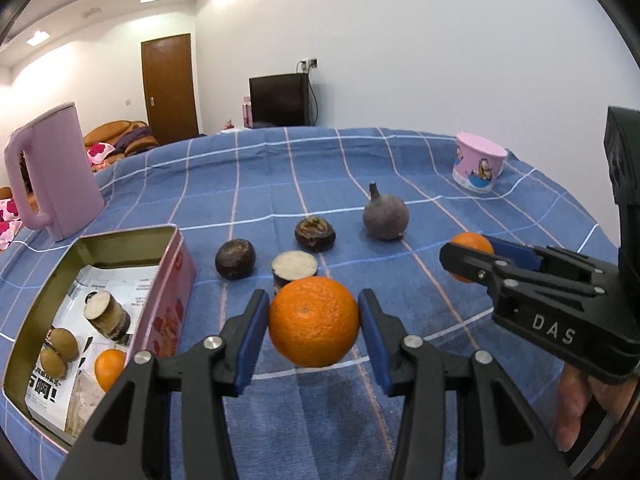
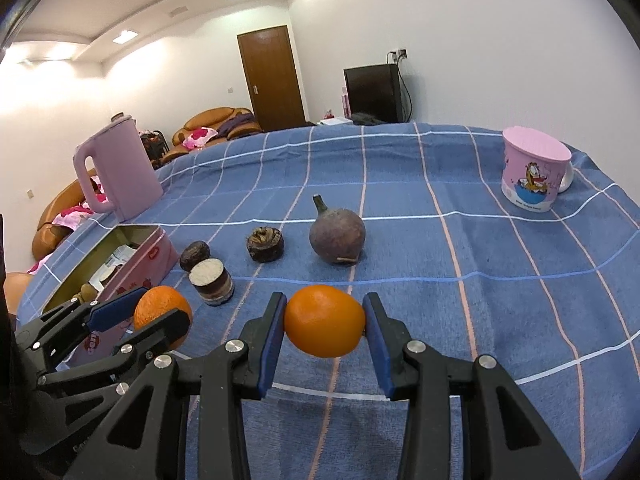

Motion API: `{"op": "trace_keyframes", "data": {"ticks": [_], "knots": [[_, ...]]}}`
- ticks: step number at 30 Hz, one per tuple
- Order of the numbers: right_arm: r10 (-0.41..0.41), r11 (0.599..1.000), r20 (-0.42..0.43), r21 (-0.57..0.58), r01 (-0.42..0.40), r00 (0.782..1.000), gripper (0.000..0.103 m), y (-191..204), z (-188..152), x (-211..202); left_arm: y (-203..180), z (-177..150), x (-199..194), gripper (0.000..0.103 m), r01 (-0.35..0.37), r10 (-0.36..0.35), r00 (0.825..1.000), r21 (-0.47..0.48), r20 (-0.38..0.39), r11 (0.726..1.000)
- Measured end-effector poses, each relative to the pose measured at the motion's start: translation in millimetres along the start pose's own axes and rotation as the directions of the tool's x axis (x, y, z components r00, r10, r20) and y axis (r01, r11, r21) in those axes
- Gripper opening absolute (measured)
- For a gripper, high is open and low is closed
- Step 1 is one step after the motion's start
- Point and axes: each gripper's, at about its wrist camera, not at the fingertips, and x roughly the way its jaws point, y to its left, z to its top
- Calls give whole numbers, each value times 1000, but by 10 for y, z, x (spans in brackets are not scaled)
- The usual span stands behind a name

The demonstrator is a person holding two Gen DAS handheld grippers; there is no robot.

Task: Organize fruits
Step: 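Lift both oranges and carry them toward the tin box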

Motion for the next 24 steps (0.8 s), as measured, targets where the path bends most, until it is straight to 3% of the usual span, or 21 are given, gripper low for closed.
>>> {"op": "trace_keyframes", "data": {"ticks": [24], "knots": [[2, 999, 111, -42, 2, 994, 41, 87, -14, -220, -17, -27, -182, 48, -28, 27, 995, 7, 97, 1000]]}}
